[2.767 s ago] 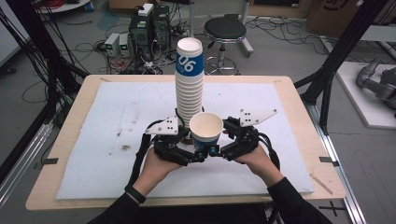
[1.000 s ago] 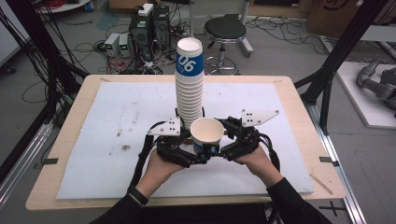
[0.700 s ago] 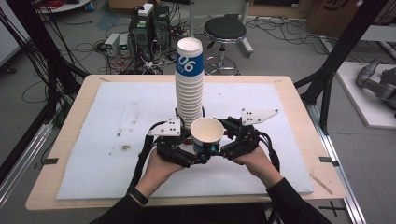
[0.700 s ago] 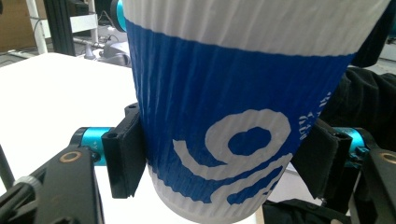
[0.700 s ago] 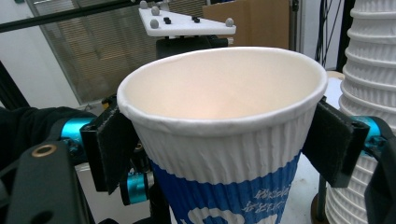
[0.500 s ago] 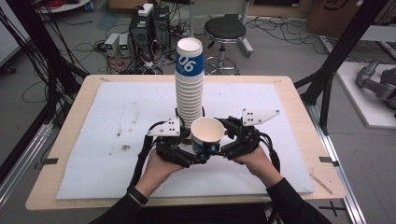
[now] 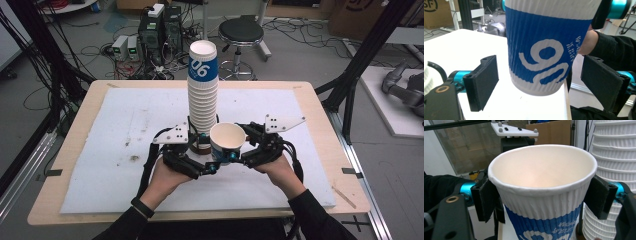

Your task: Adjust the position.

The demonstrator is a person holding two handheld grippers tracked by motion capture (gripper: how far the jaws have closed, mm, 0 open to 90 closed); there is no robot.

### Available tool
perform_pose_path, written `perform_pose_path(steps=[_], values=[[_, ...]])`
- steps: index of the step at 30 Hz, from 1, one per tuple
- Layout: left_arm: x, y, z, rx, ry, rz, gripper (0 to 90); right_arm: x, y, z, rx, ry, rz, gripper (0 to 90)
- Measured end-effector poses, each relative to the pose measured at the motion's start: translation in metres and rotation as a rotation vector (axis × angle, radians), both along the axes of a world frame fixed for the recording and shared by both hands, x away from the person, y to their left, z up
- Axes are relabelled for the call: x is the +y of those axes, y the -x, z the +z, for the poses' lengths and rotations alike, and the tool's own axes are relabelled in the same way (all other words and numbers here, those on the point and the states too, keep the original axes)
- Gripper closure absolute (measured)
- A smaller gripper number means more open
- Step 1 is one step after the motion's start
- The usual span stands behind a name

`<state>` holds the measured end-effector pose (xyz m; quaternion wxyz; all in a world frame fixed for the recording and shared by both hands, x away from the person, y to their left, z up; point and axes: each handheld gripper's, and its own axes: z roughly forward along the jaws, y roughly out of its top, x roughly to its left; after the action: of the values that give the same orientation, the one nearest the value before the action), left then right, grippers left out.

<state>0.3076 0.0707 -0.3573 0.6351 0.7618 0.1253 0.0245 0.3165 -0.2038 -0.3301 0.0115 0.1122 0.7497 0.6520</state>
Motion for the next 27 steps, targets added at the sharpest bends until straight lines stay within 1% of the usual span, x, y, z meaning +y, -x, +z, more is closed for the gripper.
perform_pose_path(steps=[2, 4, 5, 6, 9, 11, 12, 13, 15, 16, 17, 18, 20, 24, 27], values=[[0.003, 0.0, 0.001, -0.002, 0.002, 0.004, 14.6, -0.002, 0.0, 0.0, -0.006, 0.003, -0.009, 21.8], [0.006, 0.001, 0.002, -0.005, 0.004, 0.009, 14.6, -0.004, -0.001, 0.0, 0.0, -0.001, -0.012, 21.8], [0.008, 0.001, 0.003, -0.009, 0.007, 0.013, 14.6, -0.005, -0.001, 0.0, -0.006, 0.0, -0.017, 21.8], [0.011, 0.001, 0.004, -0.007, 0.013, 0.017, 14.6, -0.005, -0.001, 0.0, -0.006, 0.0, -0.017, 21.8], [0.018, 0.002, 0.007, -0.019, 0.024, 0.034, 14.6, -0.009, -0.002, 0.0, -0.007, 0.003, -0.025, 21.8], [0.026, 0.002, 0.01, -0.028, 0.038, 0.043, 14.6, -0.012, -0.003, 0.001, -0.01, 0.001, -0.036, 21.8], [0.026, 0.002, 0.01, -0.028, 0.038, 0.043, 14.6, -0.012, -0.003, 0.001, -0.01, 0.001, -0.036, 21.8], [0.031, 0.003, 0.012, -0.039, 0.042, 0.059, 14.6, -0.015, -0.003, 0.001, -0.012, 0.001, -0.047, 21.8], [0.034, 0.003, 0.012, -0.042, 0.047, 0.065, 14.6, -0.017, -0.003, 0.001, -0.013, 0.003, -0.05, 21.8], [0.038, 0.004, 0.013, -0.043, 0.045, 0.078, 14.6, -0.018, -0.003, 0.001, -0.011, 0.002, -0.053, 21.8], [0.044, 0.004, 0.013, -0.04, 0.039, 0.107, 14.6, -0.022, -0.004, 0.001, -0.02, 0.002, -0.067, 21.8], [0.044, 0.004, 0.013, -0.04, 0.039, 0.107, 14.6, -0.022, -0.004, 0.001, -0.02, 0.002, -0.067, 21.8], [0.052, 0.004, 0.012, -0.028, 0.062, 0.121, 14.6, -0.028, -0.005, 0.0, -0.016, 0.001, -0.082, 21.8], [0.066, 0.006, 0.013, -0.04, 0.056, 0.147, 14.6, -0.033, -0.006, 0.0, -0.017, 0.001, -0.095, 21.8], [0.076, 0.008, 0.012, -0.067, 0.04, 0.176, 14.6, -0.037, -0.006, 0.0, -0.018, 0.002, -0.108, 21.8]])
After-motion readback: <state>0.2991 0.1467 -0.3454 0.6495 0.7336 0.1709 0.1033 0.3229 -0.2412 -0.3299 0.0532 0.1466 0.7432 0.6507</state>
